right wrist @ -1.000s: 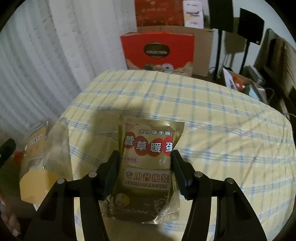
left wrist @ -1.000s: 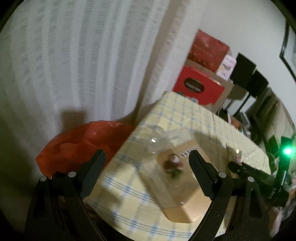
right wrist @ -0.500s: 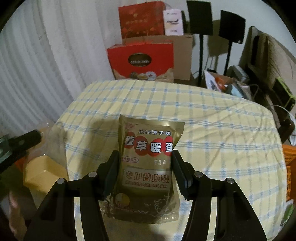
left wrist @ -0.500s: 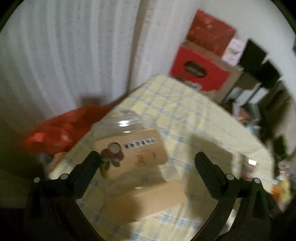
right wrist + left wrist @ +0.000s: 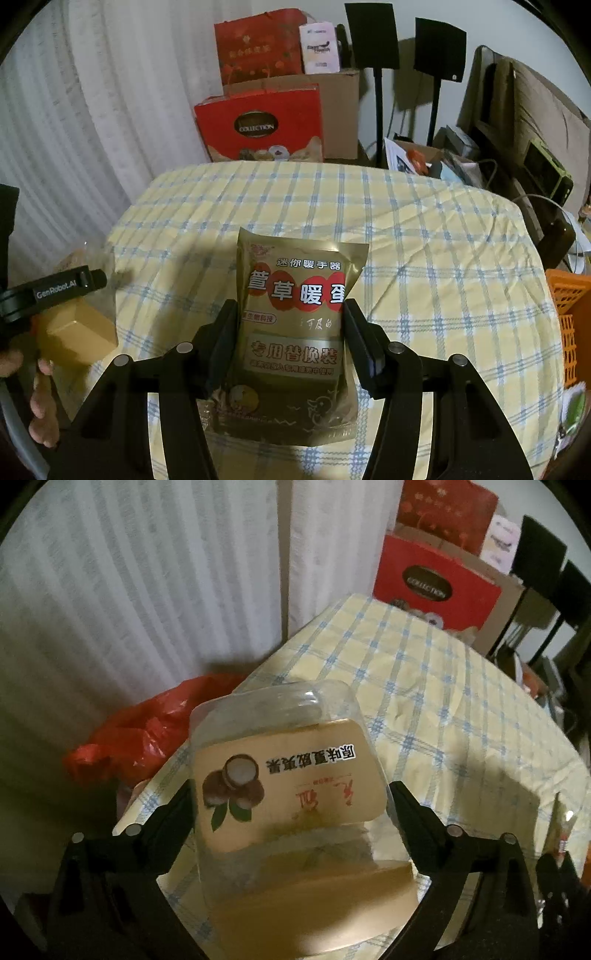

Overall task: Organize objects
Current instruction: 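Grasp the clear gold-labelled box with the left tool while the right tool grasps the gold pouch, then lift the clear box with the left tool while the right tool lifts the gold pouch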

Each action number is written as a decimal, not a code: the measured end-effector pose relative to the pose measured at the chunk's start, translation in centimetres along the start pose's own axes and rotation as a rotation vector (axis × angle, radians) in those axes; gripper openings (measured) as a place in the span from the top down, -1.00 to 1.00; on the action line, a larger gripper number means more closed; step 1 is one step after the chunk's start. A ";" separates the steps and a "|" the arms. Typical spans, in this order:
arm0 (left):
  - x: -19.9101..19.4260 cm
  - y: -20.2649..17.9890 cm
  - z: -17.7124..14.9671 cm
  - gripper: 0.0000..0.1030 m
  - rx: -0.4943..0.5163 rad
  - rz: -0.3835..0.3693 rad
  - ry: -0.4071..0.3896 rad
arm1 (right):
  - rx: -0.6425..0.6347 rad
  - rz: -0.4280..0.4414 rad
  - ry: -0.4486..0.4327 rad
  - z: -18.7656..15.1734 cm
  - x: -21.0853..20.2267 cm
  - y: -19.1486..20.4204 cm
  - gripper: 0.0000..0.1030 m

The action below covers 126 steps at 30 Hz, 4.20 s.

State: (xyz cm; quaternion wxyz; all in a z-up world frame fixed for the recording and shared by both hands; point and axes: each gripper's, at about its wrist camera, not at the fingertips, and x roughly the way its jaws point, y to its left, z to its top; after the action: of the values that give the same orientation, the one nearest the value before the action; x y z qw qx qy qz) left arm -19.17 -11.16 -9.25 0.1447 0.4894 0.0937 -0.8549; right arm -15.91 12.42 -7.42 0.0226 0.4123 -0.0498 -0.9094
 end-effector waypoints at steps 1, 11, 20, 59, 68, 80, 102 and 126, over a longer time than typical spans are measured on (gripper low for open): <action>-0.1 -0.1 -0.1 -0.86 0.008 -0.006 -0.005 | 0.001 0.002 0.001 -0.1 0.0 -0.1 -0.12; -1.6 -0.5 -0.7 -0.77 0.066 -0.062 -0.037 | 0.045 -0.021 0.001 -0.7 -0.6 -1.8 -0.12; -9.7 1.6 -0.7 -0.76 0.044 -0.282 -0.175 | 0.104 -0.059 -0.031 -0.7 -2.8 -3.3 -0.12; -26.5 -1.4 -6.4 -0.77 0.262 -0.517 -0.397 | 0.125 -0.002 -0.228 -5.2 -19.6 -6.6 -0.12; -27.1 -4.1 -8.4 -0.77 0.323 -0.532 -0.386 | 0.143 -0.013 -0.225 -7.1 -21.0 -8.4 -0.12; -26.2 -4.0 -9.3 -0.77 0.327 -0.462 -0.401 | 0.086 -0.065 -0.243 -6.9 -23.3 -11.6 -0.12; -26.8 -5.0 -9.8 -0.77 0.278 -0.347 -0.469 | 0.022 -0.004 -0.255 -10.6 -23.2 -16.7 -0.12; -26.2 -7.7 -10.6 -0.77 0.296 -0.290 -0.522 | 0.054 -0.082 -0.362 -8.8 -26.4 -21.9 -0.12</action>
State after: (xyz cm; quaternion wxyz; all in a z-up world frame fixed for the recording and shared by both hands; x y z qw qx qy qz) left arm -0.67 3.40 8.20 -0.0321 0.2512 -0.0033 -0.9674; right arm 8.13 35.72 4.16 -0.0349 0.2440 -0.0606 -0.9673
